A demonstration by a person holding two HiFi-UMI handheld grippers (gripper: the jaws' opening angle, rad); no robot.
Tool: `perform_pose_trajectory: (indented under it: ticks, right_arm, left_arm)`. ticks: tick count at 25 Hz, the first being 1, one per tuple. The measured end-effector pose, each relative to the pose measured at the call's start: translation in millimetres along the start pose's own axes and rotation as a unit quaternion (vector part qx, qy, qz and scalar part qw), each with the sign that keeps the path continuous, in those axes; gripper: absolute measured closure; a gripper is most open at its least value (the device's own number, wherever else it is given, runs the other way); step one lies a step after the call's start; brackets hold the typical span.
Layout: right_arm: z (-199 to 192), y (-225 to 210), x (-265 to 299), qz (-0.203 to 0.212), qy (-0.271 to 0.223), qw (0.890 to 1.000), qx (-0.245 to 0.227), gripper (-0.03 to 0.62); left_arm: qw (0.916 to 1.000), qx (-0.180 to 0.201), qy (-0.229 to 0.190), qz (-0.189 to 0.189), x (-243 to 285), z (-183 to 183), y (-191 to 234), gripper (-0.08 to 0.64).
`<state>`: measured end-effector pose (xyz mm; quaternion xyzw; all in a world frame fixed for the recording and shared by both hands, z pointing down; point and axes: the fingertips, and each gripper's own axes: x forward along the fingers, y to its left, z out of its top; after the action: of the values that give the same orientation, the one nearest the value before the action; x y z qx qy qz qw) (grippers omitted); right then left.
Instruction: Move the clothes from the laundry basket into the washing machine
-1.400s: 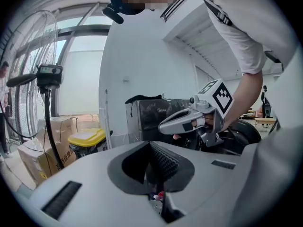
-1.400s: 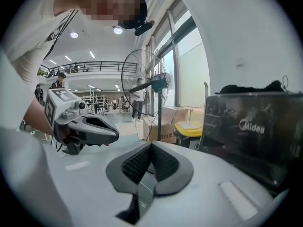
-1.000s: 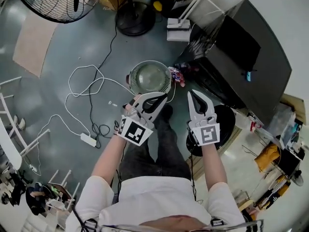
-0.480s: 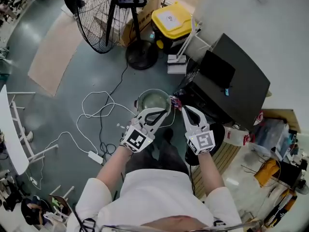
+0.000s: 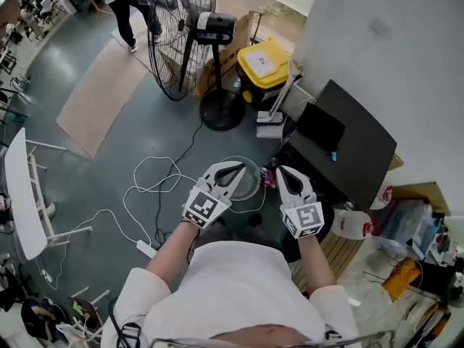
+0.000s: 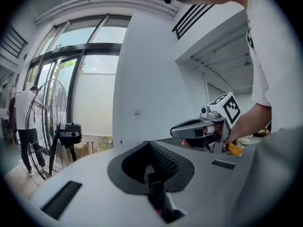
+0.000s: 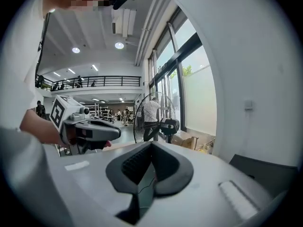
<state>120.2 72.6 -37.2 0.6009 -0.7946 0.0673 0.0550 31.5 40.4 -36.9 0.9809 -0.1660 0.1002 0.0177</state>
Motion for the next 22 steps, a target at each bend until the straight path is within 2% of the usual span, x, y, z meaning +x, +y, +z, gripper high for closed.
perform_pose_trajectory:
  ticks: [4, 11, 17, 22]
  right_arm:
    - [30.9, -7.7, -10.4, -0.011, -0.02, 1.0, -0.008, 0.583]
    - [67.5, -24.4, -30.9, -0.032, -0.038, 0.998, -0.023, 0.581]
    - [86.5, -30.6, -47.0, -0.029, -0.046, 0.998, -0.014, 0.581]
    - [84.8, -28.7, -49.3, -0.025, -0.04, 0.998, -0.032, 0.581]
  left_arm:
    - [0.9998, -0.008, -0.004, 0.019, -11.7, 20.4, 8.5, 0.555]
    - [0.9988, 0.003, -0.029, 0.04, -25.6, 58.8, 21.1, 0.555]
    - [0.9983, 0.0, -0.029, 0.051, -34.1, 68.0, 22.7, 0.555]
    - [0.9976, -0.005, -0.036, 0.059, -38.5, 73.8, 21.9, 0.555]
